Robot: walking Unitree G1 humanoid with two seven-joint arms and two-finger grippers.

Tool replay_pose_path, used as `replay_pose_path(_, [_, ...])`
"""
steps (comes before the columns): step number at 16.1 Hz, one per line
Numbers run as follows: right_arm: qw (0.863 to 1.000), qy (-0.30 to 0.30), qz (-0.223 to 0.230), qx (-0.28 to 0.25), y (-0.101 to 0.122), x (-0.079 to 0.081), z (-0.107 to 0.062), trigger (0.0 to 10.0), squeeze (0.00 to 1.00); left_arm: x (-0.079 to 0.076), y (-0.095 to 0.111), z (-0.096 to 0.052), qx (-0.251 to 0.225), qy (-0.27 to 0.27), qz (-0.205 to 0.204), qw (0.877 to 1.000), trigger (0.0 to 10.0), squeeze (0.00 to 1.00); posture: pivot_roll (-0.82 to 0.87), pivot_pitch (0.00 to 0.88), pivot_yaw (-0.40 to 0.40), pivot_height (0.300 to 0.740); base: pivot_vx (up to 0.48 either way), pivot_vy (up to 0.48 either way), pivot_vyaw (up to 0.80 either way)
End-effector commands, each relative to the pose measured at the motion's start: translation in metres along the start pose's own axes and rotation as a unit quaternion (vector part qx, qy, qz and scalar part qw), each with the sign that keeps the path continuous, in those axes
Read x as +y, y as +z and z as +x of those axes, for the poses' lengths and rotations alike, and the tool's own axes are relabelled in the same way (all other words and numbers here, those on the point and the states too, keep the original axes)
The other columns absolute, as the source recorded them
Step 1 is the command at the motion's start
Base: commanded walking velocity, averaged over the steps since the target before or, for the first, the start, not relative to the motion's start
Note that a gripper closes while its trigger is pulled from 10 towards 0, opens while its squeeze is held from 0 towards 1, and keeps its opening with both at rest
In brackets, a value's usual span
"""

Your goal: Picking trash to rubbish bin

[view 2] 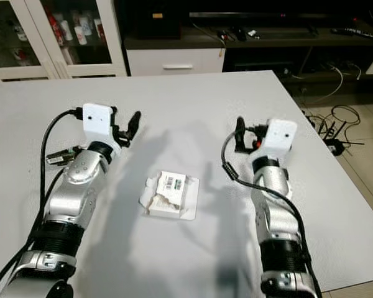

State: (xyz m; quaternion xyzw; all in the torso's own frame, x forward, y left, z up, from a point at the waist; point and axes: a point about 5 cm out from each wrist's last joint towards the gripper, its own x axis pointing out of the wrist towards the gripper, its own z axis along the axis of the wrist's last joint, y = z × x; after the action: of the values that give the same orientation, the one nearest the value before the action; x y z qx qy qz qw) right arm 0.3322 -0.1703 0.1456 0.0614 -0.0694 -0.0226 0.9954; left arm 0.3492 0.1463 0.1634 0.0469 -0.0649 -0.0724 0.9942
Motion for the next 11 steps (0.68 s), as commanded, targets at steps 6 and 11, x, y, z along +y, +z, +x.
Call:
replay_pose_path(6, [1.0, 0.0, -0.002, -0.004, -0.004, 0.005, 0.006, 10.0, 0.0, 0.004, -0.001, 0.002, -0.013, 0.028, 0.013, 0.999, 10.0, 0.0, -0.03, 0.047, -0.022, 0.74, 0.0, 0.0, 0.0])
replay_pose_path(11, [1.0, 0.011, -0.002, 0.003, -0.011, 0.01, 0.002, 10.0, 0.0, 0.002, -0.003, 0.001, -0.018, 0.029, 0.015, 0.999, 10.0, 0.0, -0.02, 0.04, -0.026, 0.74, 0.0, 0.0, 0.0])
